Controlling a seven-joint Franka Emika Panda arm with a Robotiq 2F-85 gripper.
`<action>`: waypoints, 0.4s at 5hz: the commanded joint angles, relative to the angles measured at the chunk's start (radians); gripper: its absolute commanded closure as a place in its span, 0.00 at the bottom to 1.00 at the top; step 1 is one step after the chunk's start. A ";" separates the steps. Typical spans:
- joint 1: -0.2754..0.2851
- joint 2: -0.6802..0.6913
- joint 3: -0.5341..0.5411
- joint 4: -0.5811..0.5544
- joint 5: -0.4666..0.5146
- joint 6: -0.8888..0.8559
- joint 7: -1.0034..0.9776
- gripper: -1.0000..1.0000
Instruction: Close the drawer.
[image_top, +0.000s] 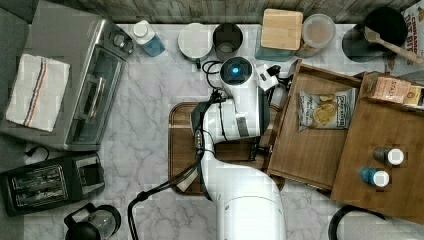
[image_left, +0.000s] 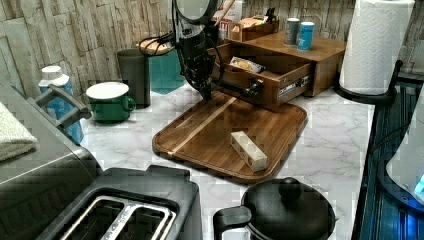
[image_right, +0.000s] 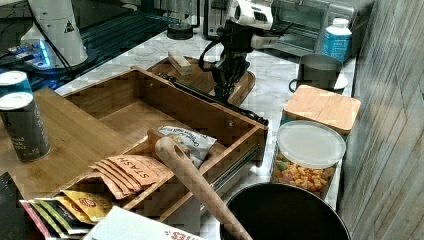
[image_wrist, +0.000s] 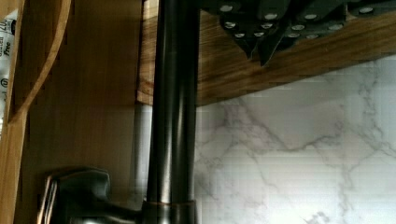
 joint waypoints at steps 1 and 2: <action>-0.111 -0.139 -0.112 -0.076 -0.113 0.072 -0.125 1.00; -0.155 -0.187 -0.136 -0.109 -0.163 0.120 -0.124 1.00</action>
